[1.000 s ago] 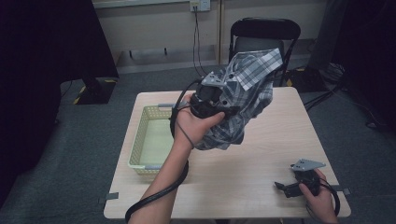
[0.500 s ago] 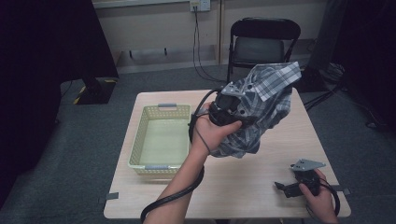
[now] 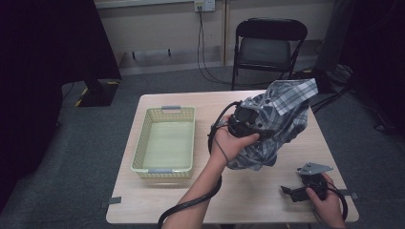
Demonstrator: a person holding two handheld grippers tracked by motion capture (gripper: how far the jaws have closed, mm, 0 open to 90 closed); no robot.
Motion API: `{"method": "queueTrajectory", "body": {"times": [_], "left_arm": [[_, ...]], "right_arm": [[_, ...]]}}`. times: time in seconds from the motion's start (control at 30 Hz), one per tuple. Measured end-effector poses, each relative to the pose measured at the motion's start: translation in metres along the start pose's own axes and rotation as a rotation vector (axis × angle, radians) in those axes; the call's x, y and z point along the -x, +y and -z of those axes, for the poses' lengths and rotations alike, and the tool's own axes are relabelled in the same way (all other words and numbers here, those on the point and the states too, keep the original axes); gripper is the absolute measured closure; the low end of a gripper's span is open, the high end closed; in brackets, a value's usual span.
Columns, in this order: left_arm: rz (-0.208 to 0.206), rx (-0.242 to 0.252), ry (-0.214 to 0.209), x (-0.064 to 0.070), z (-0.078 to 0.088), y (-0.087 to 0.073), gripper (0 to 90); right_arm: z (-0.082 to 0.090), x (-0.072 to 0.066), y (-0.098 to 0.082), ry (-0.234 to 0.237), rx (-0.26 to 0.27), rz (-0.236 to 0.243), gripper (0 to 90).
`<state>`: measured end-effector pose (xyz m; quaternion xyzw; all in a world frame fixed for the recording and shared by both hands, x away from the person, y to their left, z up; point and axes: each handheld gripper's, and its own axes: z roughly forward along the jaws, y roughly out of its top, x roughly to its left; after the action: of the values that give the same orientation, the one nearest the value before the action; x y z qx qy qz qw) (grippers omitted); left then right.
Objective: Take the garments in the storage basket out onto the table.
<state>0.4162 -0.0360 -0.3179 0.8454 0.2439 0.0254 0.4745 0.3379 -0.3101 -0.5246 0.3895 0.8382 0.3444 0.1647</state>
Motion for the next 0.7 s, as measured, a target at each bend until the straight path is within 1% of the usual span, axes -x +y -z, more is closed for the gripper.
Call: {"method": "queueTrajectory", "body": {"times": [0.1, 0.2, 0.4, 0.47, 0.57, 0.7], "left_arm": [[0.016, 0.005, -0.014, -0.003, -0.008, -0.006, 58.4], [0.043, 0.003, -0.02, -0.007, -0.017, -0.012, 58.3], [0.079, -0.014, -0.013, -0.017, -0.033, -0.025, 58.2], [0.091, -0.02, -0.009, -0.022, -0.037, -0.029, 58.2], [0.107, -0.03, 0.01, -0.029, -0.042, -0.037, 58.2], [0.128, -0.043, 0.026, -0.039, -0.045, -0.047, 58.1]], "right_arm": [[0.0, 0.0, 0.0, 0.0, 0.0, 0.001, 0.0], [0.0, 0.0, 0.0, 0.0, 0.0, 0.0, 0.0], [0.0, 0.0, 0.0, 0.001, -0.001, 0.0, 0.0], [0.0, 0.0, 0.0, 0.001, -0.001, 0.0, 0.0], [0.0, 0.0, 0.0, 0.002, -0.001, 0.0, 0.0], [0.0, 0.0, 0.0, 0.002, -0.001, 0.0, 0.0]]}}
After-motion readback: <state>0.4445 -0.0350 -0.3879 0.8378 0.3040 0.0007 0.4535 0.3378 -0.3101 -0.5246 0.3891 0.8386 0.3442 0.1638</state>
